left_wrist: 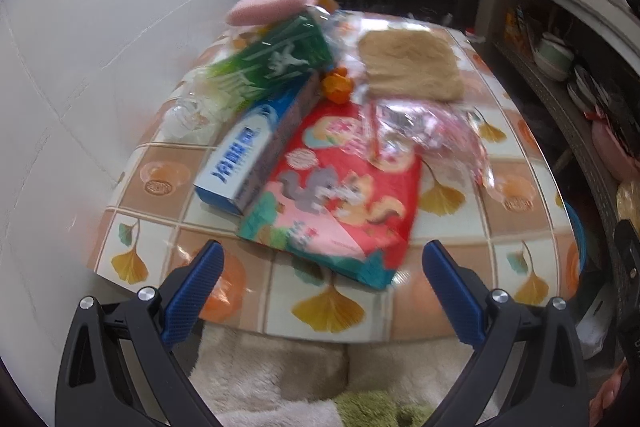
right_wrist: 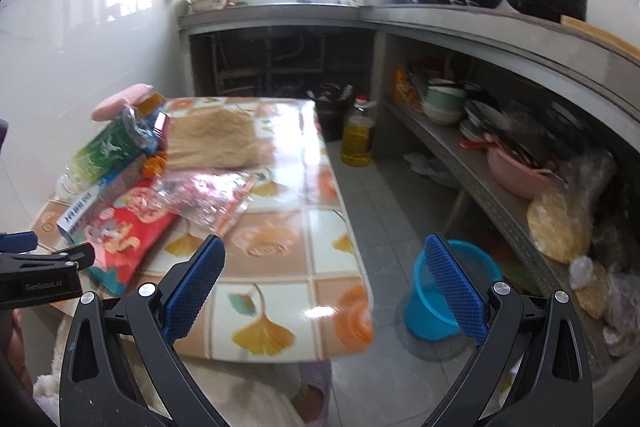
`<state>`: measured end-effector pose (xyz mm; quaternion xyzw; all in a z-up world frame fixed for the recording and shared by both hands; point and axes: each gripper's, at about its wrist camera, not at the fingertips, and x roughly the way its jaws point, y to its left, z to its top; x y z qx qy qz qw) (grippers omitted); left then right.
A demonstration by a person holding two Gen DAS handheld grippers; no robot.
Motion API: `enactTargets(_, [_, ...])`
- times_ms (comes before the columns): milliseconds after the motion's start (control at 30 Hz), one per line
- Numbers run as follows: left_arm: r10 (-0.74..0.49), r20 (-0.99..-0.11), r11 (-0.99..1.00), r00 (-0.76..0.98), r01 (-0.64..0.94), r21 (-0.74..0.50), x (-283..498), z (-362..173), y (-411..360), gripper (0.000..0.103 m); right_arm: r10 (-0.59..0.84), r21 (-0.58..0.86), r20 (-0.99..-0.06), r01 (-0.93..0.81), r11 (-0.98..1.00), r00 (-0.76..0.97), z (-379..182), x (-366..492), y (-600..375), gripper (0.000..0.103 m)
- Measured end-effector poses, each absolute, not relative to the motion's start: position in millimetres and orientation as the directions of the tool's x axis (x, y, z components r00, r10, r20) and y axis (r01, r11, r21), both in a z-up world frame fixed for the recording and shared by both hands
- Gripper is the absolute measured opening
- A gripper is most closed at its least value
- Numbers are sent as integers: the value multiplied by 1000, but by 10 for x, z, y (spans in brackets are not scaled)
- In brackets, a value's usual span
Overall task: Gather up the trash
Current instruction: 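Reach the right gripper to the clear plastic bag and grasp it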
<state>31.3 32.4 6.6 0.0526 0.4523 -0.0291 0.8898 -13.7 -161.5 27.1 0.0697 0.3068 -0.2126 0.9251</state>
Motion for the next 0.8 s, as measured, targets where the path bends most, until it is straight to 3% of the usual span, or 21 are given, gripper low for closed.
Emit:
enactTargets(233, [2, -779, 1000, 627, 4, 6, 581, 162, 800, 97, -215, 1, -594, 269, 963, 775, 301, 269, -1560, 95])
enactTargets(400, [-51, -759, 999, 649, 23, -47, 691, 155, 1041, 97, -112, 10, -614, 150, 989, 782, 245, 580, -1552, 95])
enactTargets(667, [-251, -745, 965, 618, 222, -141, 659, 18, 1071, 97, -103, -213, -664, -55, 976, 741, -113, 957, -1170, 95])
enactTargets(800, [-327, -707, 940, 627, 293, -174, 621, -26, 1065, 97, -127, -317, -679, -132, 939, 723, -255, 1125, -1047, 89])
